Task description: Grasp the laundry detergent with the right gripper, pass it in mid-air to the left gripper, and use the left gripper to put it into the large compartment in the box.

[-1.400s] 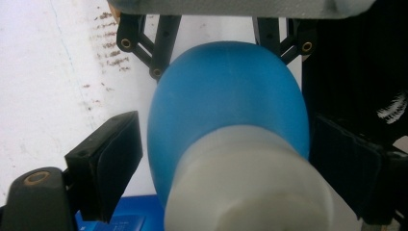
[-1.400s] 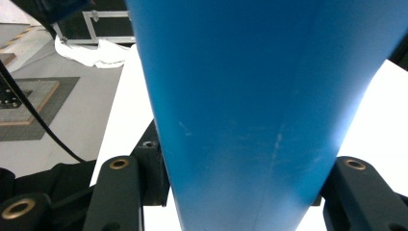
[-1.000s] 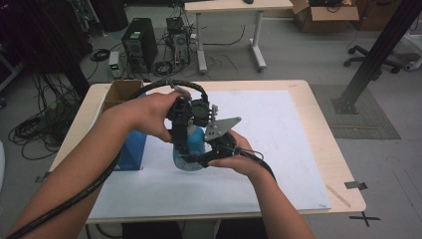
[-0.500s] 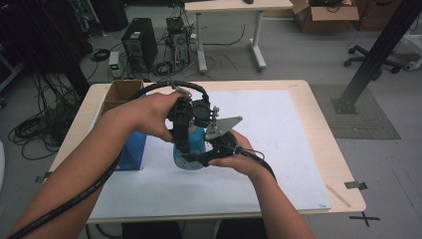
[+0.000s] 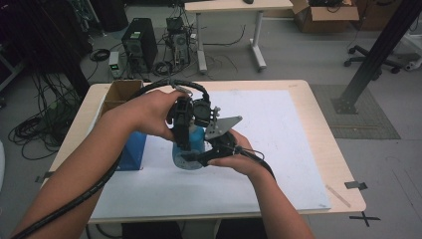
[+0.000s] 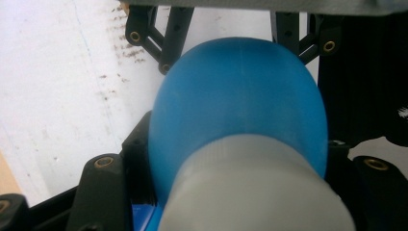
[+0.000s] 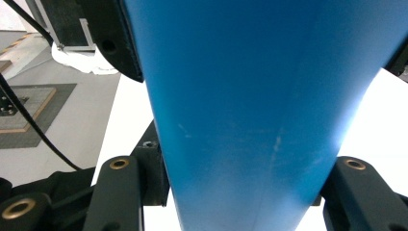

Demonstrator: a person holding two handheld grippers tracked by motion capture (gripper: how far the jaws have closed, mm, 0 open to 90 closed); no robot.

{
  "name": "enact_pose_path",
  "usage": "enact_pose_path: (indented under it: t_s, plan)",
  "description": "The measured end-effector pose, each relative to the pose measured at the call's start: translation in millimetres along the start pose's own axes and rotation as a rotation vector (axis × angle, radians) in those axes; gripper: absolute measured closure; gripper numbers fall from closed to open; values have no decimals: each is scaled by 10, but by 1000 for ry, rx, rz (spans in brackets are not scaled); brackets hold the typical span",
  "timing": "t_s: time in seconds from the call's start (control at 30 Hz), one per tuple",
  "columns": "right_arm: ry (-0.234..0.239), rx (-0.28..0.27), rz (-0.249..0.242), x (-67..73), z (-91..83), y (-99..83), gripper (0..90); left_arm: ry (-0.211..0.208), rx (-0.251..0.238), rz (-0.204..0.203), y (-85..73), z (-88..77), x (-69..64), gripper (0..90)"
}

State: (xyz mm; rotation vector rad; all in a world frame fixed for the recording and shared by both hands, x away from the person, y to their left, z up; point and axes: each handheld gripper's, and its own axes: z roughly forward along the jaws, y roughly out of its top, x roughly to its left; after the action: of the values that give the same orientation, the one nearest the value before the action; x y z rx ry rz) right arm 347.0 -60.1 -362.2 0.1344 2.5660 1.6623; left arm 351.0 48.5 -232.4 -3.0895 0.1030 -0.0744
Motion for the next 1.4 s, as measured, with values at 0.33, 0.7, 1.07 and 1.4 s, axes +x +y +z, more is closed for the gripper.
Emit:
enact_pose_path:
  t_s: [0.33, 0.7, 1.07, 1.4]
  plan:
    - [9, -28, 13, 13, -46, -20, 447, 23, 7, -7, 72, -37, -35, 382]
    - [7, -68, 7, 16, -110, -55, 429, 39, 31, -4, 155, -90, -69, 383]
    - [-2, -121, 91, 10, -196, -125, 255, 41, 25, 7, 207, -183, -117, 382]
    - [-19, -151, 127, 26, -264, -139, 120, 49, 30, 0, 208, -195, -87, 382]
